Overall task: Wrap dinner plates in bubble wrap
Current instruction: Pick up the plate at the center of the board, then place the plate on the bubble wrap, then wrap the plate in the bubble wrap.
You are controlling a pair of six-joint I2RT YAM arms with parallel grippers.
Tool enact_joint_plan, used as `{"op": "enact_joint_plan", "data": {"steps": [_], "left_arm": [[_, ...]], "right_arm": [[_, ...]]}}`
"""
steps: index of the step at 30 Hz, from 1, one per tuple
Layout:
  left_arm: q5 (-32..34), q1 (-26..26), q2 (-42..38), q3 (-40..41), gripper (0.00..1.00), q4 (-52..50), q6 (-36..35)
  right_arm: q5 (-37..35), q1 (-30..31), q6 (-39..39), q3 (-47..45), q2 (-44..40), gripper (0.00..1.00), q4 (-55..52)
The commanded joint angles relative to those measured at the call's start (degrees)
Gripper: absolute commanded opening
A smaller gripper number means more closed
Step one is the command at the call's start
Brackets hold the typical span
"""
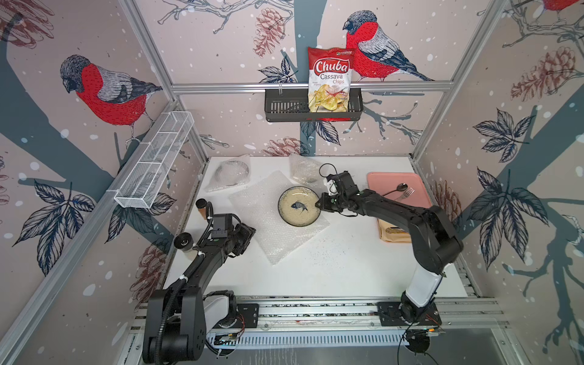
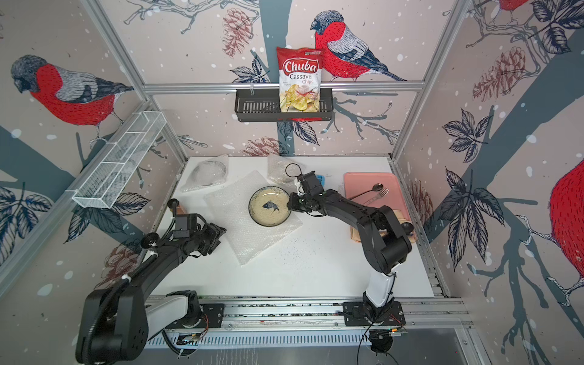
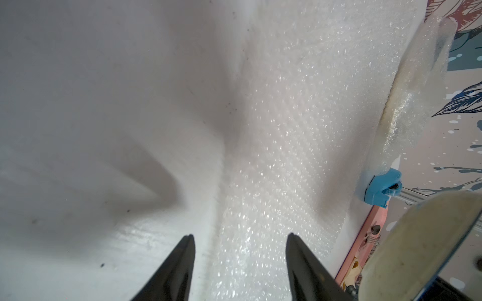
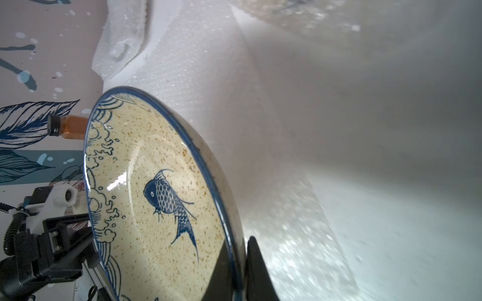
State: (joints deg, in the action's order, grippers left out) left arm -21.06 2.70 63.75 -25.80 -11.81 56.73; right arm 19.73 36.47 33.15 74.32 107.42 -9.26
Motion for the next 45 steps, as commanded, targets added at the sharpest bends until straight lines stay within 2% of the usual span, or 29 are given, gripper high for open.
{"op": "enact_joint_plan", "data": {"steps": [1, 9, 20, 25, 30, 36, 41, 45], "left_arm": [[-0.92, 1.2, -1.83, 0.65, 0.59, -2.82, -2.0], [-2.65, 1.99, -3.89, 2.31, 0.59, -4.11, -2.5], [-4.16, 2.13, -4.08, 2.98, 0.58, -4.47, -2.95], [-4.42, 1.77, -5.51, 3.04, 0.57, -8.2, -4.76], [-3.91, -2.37, -7.99, 4.77, 0.57, -10.19, -2.56], [-4.58, -8.02, -11.09, 10.37, 0.56, -6.77, 3.7], [-3.9, -13.46, -10.0, 12.26, 0.55, -1.45, 8.48], [-2.75, -16.97, -7.49, 11.41, 0.48, -1.21, 9.54]], "right_arm": [[2.68, 1.94, 1.03, 8.14, 6.51, 0.03, 0.68], [2.19, 4.15, 3.07, 21.4, 19.32, 0.03, -3.37], [1.03, 6.03, 3.88, 25.88, 24.38, 0.03, -6.59], [-0.56, 6.55, 4.05, 23.83, 23.55, 0.04, -7.11], [-0.4, 6.6, 3.29, 21.96, 22.13, 0.22, -6.52], [-2.34, 5.85, 2.11, 13.7, 14.2, 0.32, -2.64], [-2.54, 4.72, 2.42, 5.78, 9.52, 0.31, 0.68], [-3.24, 3.96, 2.79, 0.84, 8.41, 0.27, 1.85]]}}
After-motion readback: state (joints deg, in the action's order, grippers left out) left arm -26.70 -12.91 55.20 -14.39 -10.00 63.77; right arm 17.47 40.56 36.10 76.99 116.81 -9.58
